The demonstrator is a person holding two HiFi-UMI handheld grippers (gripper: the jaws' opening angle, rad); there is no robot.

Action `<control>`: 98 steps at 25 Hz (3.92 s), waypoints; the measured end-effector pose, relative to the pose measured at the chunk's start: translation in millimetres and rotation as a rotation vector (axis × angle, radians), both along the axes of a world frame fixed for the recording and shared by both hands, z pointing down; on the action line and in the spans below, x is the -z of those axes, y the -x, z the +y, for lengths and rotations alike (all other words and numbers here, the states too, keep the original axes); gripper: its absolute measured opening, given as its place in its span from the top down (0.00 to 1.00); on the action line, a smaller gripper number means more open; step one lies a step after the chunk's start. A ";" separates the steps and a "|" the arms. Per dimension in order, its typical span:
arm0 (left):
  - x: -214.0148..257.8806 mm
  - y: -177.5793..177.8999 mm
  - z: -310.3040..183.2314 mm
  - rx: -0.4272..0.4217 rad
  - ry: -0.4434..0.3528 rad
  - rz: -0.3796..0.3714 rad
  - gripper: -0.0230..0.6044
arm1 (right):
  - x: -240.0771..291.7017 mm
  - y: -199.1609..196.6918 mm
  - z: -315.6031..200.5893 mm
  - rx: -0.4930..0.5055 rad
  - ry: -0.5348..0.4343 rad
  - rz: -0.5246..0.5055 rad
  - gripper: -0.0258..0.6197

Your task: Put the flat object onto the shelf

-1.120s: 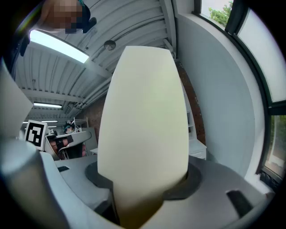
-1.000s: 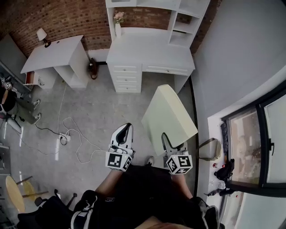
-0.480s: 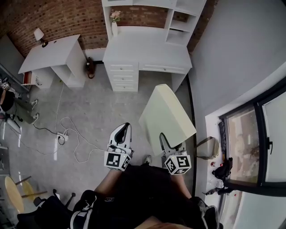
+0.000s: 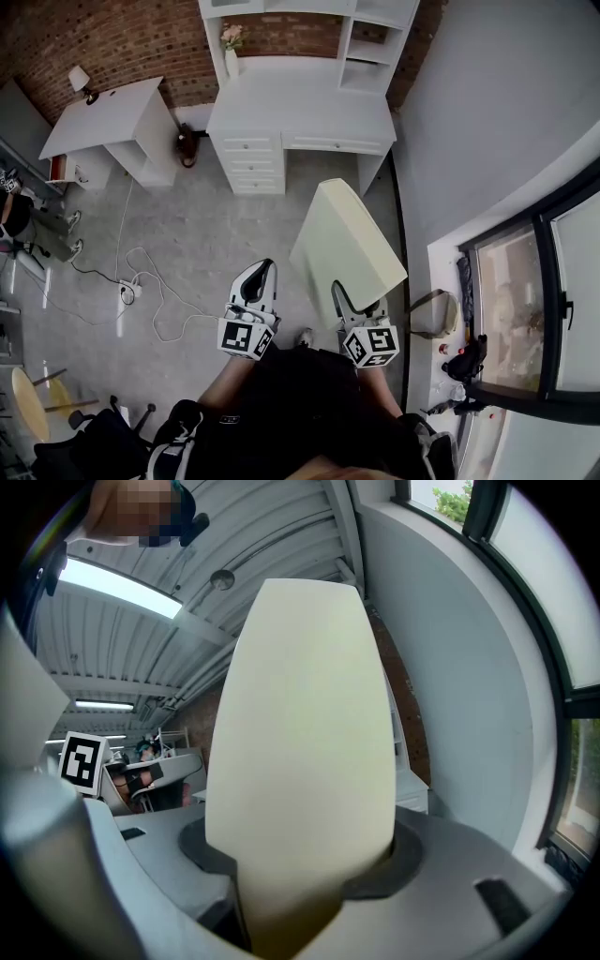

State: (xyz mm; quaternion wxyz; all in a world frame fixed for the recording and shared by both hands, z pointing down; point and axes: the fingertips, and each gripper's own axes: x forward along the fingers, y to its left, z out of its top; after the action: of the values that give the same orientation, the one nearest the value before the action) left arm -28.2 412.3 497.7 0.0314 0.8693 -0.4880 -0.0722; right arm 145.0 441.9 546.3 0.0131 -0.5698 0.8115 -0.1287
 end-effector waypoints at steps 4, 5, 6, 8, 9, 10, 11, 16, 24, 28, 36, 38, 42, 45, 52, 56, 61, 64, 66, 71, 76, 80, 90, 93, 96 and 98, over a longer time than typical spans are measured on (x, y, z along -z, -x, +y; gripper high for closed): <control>-7.3 -15.8 -6.7 0.008 0.019 0.002 0.94 | 3.3 -15.5 -15.5 0.024 -0.015 0.000 0.52; -9.5 -16.1 -10.0 0.013 0.028 0.003 0.94 | 2.9 -16.8 -20.0 0.026 -0.014 -0.001 0.52; -11.8 -15.9 -14.0 0.017 0.035 0.002 0.94 | 1.8 -17.6 -23.7 0.027 -0.011 -0.003 0.52; -15.2 -15.8 -25.2 0.023 0.041 -0.003 0.94 | -1.0 -19.4 -32.3 0.028 -0.004 -0.010 0.52; -16.6 -15.7 -33.1 0.026 0.043 -0.007 0.94 | -2.0 -20.2 -38.9 0.029 0.001 -0.012 0.52; -18.0 -15.3 -42.3 0.030 0.045 -0.008 0.93 | -2.7 -20.5 -47.3 0.030 0.005 -0.011 0.52; -19.5 -14.6 -52.8 0.034 0.048 -0.007 0.94 | -3.4 -20.2 -56.8 0.031 0.009 -0.008 0.52; -26.9 -12.9 -123.6 0.016 0.052 0.008 0.94 | -6.8 -16.1 -118.8 0.014 0.014 0.019 0.52; -5.1 2.2 -265.9 -0.042 0.018 0.027 0.93 | 12.8 -2.3 -253.5 -0.044 -0.006 0.028 0.52; 4.1 16.3 -325.6 -0.048 0.002 0.010 0.94 | 22.0 8.0 -311.2 -0.068 -0.018 0.042 0.52; -9.2 20.6 -428.0 -0.008 0.049 0.012 0.94 | 15.6 2.7 -421.3 -0.050 0.004 0.065 0.52; -13.6 15.6 -456.7 0.003 0.055 0.001 0.94 | 13.1 -3.6 -453.1 -0.038 0.001 0.056 0.52; -10.0 2.3 -518.3 0.056 0.042 -0.003 0.94 | 12.1 -21.5 -520.7 0.007 -0.020 0.048 0.52; 1.9 -12.6 -562.1 0.093 0.028 -0.002 0.94 | 18.2 -38.1 -572.4 0.047 -0.035 0.037 0.52; 21.6 -34.9 -632.4 0.149 0.013 0.005 0.94 | 48.8 -69.8 -666.3 0.098 -0.110 0.101 0.52; 22.2 -28.0 -674.3 0.142 0.008 0.008 0.94 | 59.3 -67.8 -700.2 0.081 -0.137 0.138 0.52; 27.3 -12.8 -724.1 0.114 -0.004 0.014 0.94 | 76.8 -55.3 -737.9 0.041 -0.169 0.211 0.52; 30.6 -4.0 -751.4 0.093 -0.009 0.023 0.94 | 99.7 -43.1 -757.8 0.033 -0.234 0.304 0.52; 32.6 0.5 -768.5 0.079 -0.011 0.027 0.94 | 117.1 -33.7 -773.7 0.024 -0.287 0.384 0.52; 36.6 12.6 -798.4 0.063 -0.029 0.019 0.94 | 138.2 -23.7 -805.3 -0.043 -0.229 0.683 0.52; 38.1 32.1 -820.5 0.072 -0.027 0.037 0.94 | 170.0 -8.1 -832.5 -0.097 -0.378 0.948 0.52; 37.0 35.8 -832.6 0.050 -0.018 0.049 0.94 | 204.0 6.0 -849.7 -0.153 -0.487 1.091 0.52; 36.9 46.7 -844.9 0.031 -0.016 0.051 0.94 | 203.3 25.8 -926.4 -0.187 -0.515 1.395 0.52; 37.6 53.5 -846.6 0.036 -0.015 0.058 0.94 | 186.3 24.8 -956.0 -0.186 -0.461 1.494 0.52; 37.4 57.0 -847.7 0.035 -0.013 0.059 0.94 | 167.8 27.4 -983.8 -0.174 -0.419 1.621 0.52; 35.9 58.4 -848.7 0.035 -0.011 0.058 0.94 | 153.3 30.5 -1002.1 -0.160 -0.388 1.699 0.52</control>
State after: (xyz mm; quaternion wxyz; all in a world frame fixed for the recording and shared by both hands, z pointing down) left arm -86.5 -436.4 461.7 0.0395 0.8582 -0.5018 -0.1007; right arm 114.5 -560.2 393.0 -0.4904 -0.5157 0.5118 0.4812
